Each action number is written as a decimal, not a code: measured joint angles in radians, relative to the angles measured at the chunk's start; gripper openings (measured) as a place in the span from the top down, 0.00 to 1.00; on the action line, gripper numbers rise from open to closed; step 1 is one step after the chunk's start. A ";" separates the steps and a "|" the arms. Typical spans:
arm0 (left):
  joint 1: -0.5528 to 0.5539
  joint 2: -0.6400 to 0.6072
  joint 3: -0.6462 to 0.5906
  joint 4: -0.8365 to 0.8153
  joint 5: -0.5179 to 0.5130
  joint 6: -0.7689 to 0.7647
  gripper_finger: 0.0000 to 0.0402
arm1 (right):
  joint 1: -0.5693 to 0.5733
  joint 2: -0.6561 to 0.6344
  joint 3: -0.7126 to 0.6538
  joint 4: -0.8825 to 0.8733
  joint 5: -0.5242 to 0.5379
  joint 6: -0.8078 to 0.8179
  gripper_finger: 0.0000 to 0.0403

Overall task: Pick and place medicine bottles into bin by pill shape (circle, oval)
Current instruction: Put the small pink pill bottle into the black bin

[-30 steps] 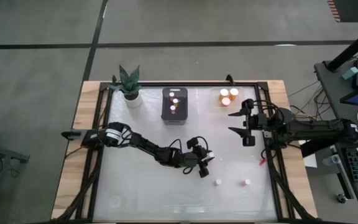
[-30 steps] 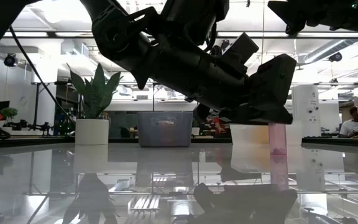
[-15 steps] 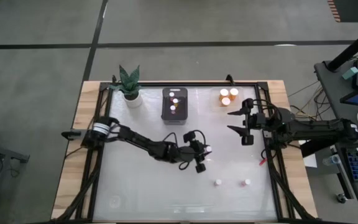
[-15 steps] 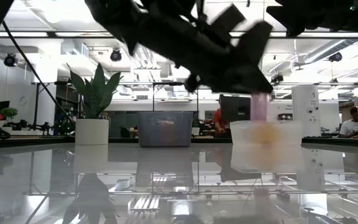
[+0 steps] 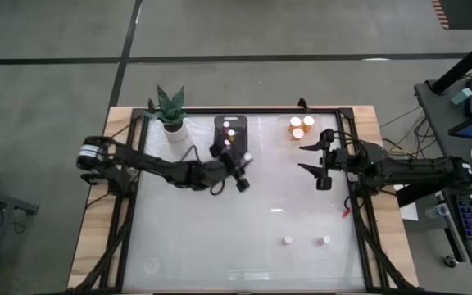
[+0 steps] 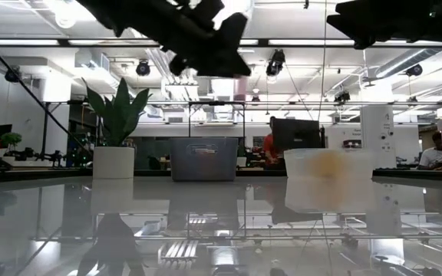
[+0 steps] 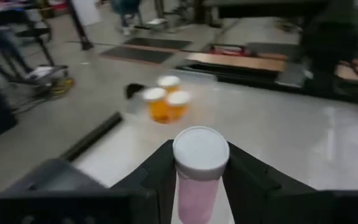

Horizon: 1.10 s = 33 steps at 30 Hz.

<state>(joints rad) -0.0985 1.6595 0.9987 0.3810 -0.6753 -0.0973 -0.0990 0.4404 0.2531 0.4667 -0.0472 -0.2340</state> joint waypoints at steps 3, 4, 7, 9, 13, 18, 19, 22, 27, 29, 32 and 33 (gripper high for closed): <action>0.052 -0.048 -0.058 0.004 -0.017 -0.005 0.76 | 0.000 0.000 0.000 0.000 0.013 -0.004 0.42; 0.073 -0.058 -0.073 0.004 -0.017 -0.018 0.76 | 0.000 0.000 0.000 -0.002 0.021 -0.006 0.42; 0.139 -0.073 -0.102 0.004 -0.017 -0.080 0.76 | 0.000 0.000 0.000 -0.005 0.033 -0.016 0.42; 0.180 -0.069 -0.109 0.008 -0.016 -0.111 0.76 | 0.000 0.000 0.000 -0.006 0.044 -0.021 0.42; 0.239 -0.042 -0.109 0.021 0.016 -0.131 0.76 | 0.000 0.000 0.000 -0.007 0.050 -0.027 0.42; 0.285 0.006 -0.109 0.072 0.091 -0.130 0.76 | 0.000 0.000 0.000 -0.009 0.050 -0.029 0.42; 0.292 0.013 -0.109 0.073 0.091 -0.132 0.76 | 0.000 0.000 0.000 -0.010 0.051 -0.029 0.42; 0.303 0.041 -0.109 0.080 0.091 -0.153 0.76 | 0.000 0.001 0.000 -0.013 0.050 -0.032 0.42; 0.302 0.099 -0.104 0.102 0.096 -0.155 0.76 | 0.000 0.001 0.000 -0.013 0.050 -0.040 0.42; 0.302 0.126 -0.101 0.135 0.098 -0.155 0.76 | 0.000 0.001 0.000 -0.014 0.050 -0.040 0.42; 0.306 0.160 -0.096 0.171 0.097 -0.154 0.76 | 0.000 0.001 0.000 -0.015 0.051 -0.039 0.42; 0.307 0.168 -0.096 0.183 0.097 -0.154 0.76 | 0.000 0.001 0.000 -0.016 0.051 -0.039 0.42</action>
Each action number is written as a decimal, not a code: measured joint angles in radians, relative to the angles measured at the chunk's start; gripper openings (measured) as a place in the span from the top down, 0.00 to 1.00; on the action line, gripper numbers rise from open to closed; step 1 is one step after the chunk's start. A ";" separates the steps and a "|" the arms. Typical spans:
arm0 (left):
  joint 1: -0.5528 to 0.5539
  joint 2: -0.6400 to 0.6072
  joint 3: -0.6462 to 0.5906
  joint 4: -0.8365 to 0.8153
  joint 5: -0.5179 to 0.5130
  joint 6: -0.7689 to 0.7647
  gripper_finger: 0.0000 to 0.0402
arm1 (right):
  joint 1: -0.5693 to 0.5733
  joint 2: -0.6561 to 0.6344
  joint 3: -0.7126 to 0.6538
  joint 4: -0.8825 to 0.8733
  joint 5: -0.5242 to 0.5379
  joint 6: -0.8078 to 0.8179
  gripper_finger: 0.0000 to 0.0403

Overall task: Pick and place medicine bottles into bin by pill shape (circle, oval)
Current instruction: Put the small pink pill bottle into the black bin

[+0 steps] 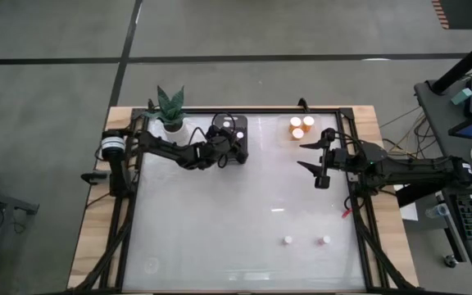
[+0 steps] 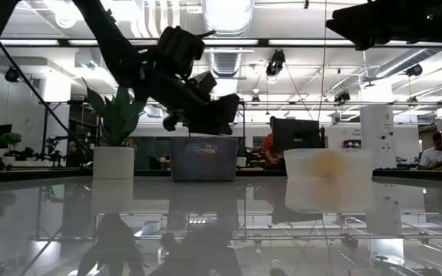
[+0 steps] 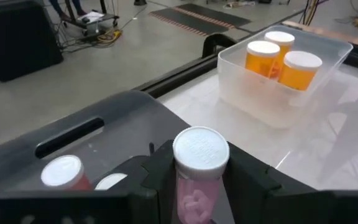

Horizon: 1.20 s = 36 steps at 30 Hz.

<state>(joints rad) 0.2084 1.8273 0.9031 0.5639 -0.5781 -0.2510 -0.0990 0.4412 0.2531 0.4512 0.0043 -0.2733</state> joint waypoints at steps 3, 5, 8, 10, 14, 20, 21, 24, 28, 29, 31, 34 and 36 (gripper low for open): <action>0.005 0.019 0.001 0.022 0.000 -0.003 0.76 | 0.000 0.000 0.000 0.000 0.000 0.000 0.42; 0.006 0.027 0.000 0.024 0.000 -0.003 0.76 | 0.000 0.000 0.000 0.000 0.001 0.000 0.42; 0.008 0.033 0.000 0.021 -0.001 -0.004 0.76 | 0.000 0.000 0.000 0.000 0.002 0.000 0.42; 0.008 0.040 0.000 0.027 -0.001 -0.004 0.76 | 0.000 0.000 0.000 0.000 0.003 0.000 0.42; 0.008 0.055 -0.001 0.021 -0.001 -0.005 0.76 | 0.000 0.000 0.000 0.000 0.007 0.000 0.42; 0.008 0.066 -0.001 0.023 -0.002 -0.006 0.76 | 0.000 0.000 0.000 0.000 0.007 -0.004 0.42; 0.008 0.066 -0.001 0.023 -0.002 -0.006 0.76 | 0.000 0.000 0.000 0.000 0.007 -0.006 0.42; 0.008 0.066 -0.001 0.022 -0.002 -0.007 0.76 | 0.000 0.000 0.000 0.000 0.008 -0.007 0.42; 0.008 0.066 -0.001 0.023 -0.002 -0.009 0.74 | 0.000 0.000 0.000 0.000 0.008 -0.007 0.42; 0.008 0.066 -0.001 0.023 -0.002 -0.009 0.73 | 0.000 0.000 0.000 0.000 0.008 -0.007 0.42; 0.008 0.066 -0.001 0.023 -0.002 -0.009 0.70 | 0.000 0.000 0.000 0.000 0.008 -0.007 0.42; 0.008 0.066 -0.001 0.023 -0.002 -0.009 0.66 | 0.000 0.000 0.000 0.000 0.008 -0.007 0.42; 0.008 0.066 -0.001 0.023 -0.002 -0.013 0.64 | 0.000 0.000 0.000 0.000 0.008 -0.009 0.42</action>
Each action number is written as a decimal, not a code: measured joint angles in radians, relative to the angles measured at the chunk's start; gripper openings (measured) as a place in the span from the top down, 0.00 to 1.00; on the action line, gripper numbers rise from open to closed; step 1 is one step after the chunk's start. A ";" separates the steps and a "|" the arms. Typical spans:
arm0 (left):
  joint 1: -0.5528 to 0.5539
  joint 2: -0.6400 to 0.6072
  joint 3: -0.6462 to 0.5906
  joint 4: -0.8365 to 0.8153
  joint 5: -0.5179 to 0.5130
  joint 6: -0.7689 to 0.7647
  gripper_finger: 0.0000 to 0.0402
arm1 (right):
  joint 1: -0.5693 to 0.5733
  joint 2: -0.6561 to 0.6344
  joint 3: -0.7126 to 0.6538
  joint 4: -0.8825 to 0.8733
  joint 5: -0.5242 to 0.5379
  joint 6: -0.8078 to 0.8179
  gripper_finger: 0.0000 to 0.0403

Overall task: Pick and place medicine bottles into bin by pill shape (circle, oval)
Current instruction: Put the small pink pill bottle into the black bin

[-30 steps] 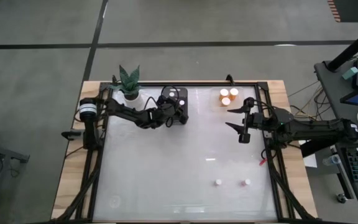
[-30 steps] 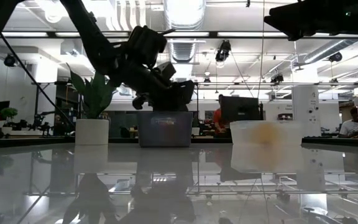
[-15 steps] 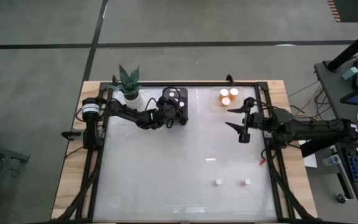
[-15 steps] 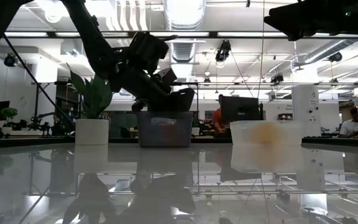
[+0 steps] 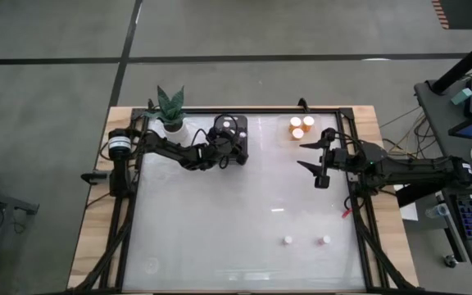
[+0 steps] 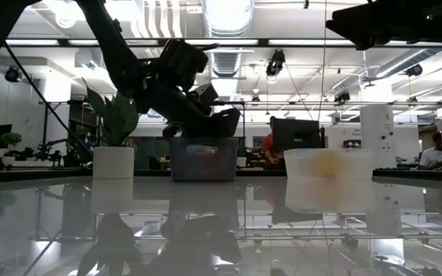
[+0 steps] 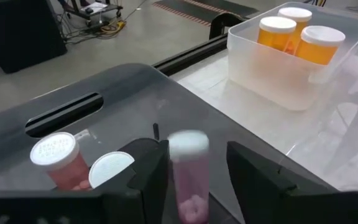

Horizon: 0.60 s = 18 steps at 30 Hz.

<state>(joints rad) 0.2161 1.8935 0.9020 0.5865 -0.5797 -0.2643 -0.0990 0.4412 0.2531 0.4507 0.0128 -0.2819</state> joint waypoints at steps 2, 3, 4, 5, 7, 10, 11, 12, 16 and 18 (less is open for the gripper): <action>0.000 0.000 0.000 0.000 0.000 -0.017 0.62 | 0.000 0.000 0.000 0.000 0.000 0.000 0.42; 0.000 0.000 0.000 0.000 0.000 -0.018 0.62 | 0.000 0.000 0.000 0.000 0.000 -0.001 0.42; 0.000 0.000 0.000 0.000 0.000 -0.018 0.62 | 0.000 0.000 0.000 0.000 0.000 -0.001 0.42; 0.000 0.000 0.000 0.000 0.000 -0.018 0.62 | 0.000 0.000 0.000 0.000 0.000 -0.002 0.42; 0.000 -0.001 0.000 0.000 0.000 -0.018 0.62 | 0.000 0.000 0.000 -0.001 0.000 -0.002 0.42; 0.000 -0.007 0.000 -0.001 0.000 -0.017 0.62 | 0.000 0.000 0.000 -0.001 0.000 -0.002 0.42; -0.002 -0.012 -0.001 0.000 0.000 -0.015 0.62 | 0.000 0.000 0.000 -0.001 0.000 -0.002 0.42; -0.004 -0.018 -0.001 0.000 0.000 -0.012 0.62 | 0.000 0.000 0.000 -0.001 0.000 -0.002 0.42; -0.026 -0.055 -0.001 -0.001 0.000 0.021 0.62 | 0.000 0.000 0.000 -0.001 0.000 -0.002 0.42; -0.046 -0.086 -0.001 -0.001 0.000 0.059 0.62 | 0.000 0.000 0.000 -0.003 0.001 -0.002 0.42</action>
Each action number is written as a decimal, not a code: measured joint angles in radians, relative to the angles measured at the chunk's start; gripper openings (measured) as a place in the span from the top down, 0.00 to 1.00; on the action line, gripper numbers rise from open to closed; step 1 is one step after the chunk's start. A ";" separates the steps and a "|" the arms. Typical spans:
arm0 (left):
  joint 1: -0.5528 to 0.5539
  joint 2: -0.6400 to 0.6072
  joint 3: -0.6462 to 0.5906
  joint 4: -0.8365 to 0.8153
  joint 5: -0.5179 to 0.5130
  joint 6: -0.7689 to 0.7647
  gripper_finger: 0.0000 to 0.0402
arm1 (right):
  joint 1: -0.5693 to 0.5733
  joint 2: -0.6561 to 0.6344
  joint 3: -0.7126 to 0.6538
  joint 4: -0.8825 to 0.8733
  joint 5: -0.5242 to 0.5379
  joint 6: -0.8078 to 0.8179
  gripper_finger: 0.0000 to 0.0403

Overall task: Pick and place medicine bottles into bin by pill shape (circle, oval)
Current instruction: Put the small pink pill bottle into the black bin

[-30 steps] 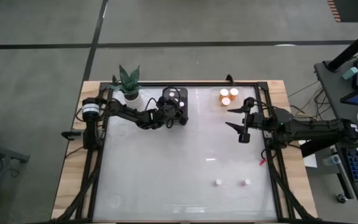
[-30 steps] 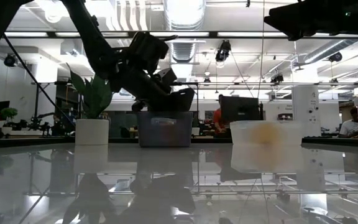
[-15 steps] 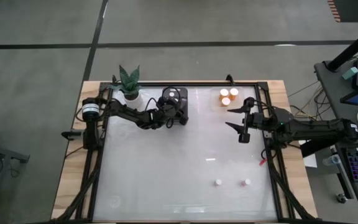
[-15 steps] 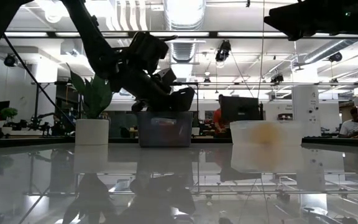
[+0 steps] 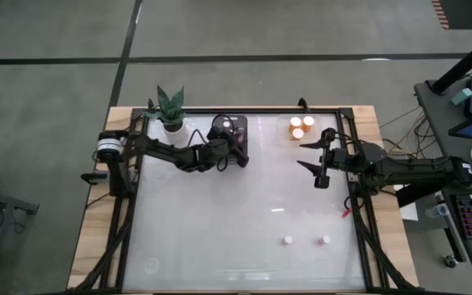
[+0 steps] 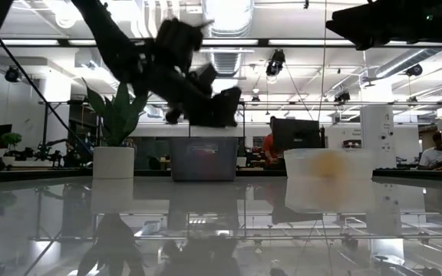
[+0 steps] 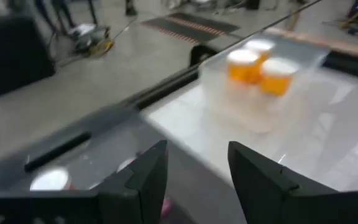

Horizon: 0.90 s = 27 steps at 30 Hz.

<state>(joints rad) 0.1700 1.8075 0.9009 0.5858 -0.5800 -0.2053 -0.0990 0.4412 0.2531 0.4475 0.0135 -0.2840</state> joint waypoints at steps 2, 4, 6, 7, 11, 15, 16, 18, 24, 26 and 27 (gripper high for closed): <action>-0.026 -0.035 0.000 0.003 0.000 0.035 0.62 | 0.000 0.000 0.000 -0.005 0.013 0.003 0.42; -0.057 -0.081 0.000 -0.002 0.000 0.080 0.62 | 0.000 0.000 0.000 -0.012 0.017 0.009 0.42; -0.094 -0.125 0.000 0.002 0.000 0.126 0.62 | 0.000 0.000 0.000 -0.016 0.018 0.027 0.42; -0.112 -0.152 0.000 -0.001 0.000 0.145 0.62 | 0.000 0.000 0.000 -0.020 0.018 0.036 0.42; -0.192 -0.245 -0.009 -0.003 0.000 0.216 0.62 | 0.000 0.000 0.000 -0.033 0.018 0.096 0.42; -0.272 -0.321 -0.023 -0.006 0.000 0.268 0.62 | 0.000 0.000 0.000 -0.053 0.016 0.201 0.42; -0.291 -0.335 -0.025 -0.003 -0.001 0.279 0.62 | 0.000 0.000 0.000 -0.055 0.015 0.239 0.42; -0.330 -0.368 -0.033 -0.012 0.001 0.307 0.62 | 0.001 0.000 0.000 -0.056 0.012 0.317 0.42; -0.427 -0.438 -0.043 -0.078 0.001 0.372 0.62 | 0.003 0.000 0.001 -0.103 -0.030 0.574 0.42; -0.451 -0.457 -0.043 -0.120 0.000 0.387 0.62 | 0.003 0.001 0.010 -0.122 -0.084 0.657 0.42; -0.459 -0.462 -0.043 -0.132 0.000 0.395 0.62 | 0.003 0.002 0.019 -0.132 -0.116 0.698 0.42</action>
<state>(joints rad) -0.2893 1.3454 0.8577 0.4542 -0.5797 0.1898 -0.0959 0.4427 0.2717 0.3158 -0.1021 0.4139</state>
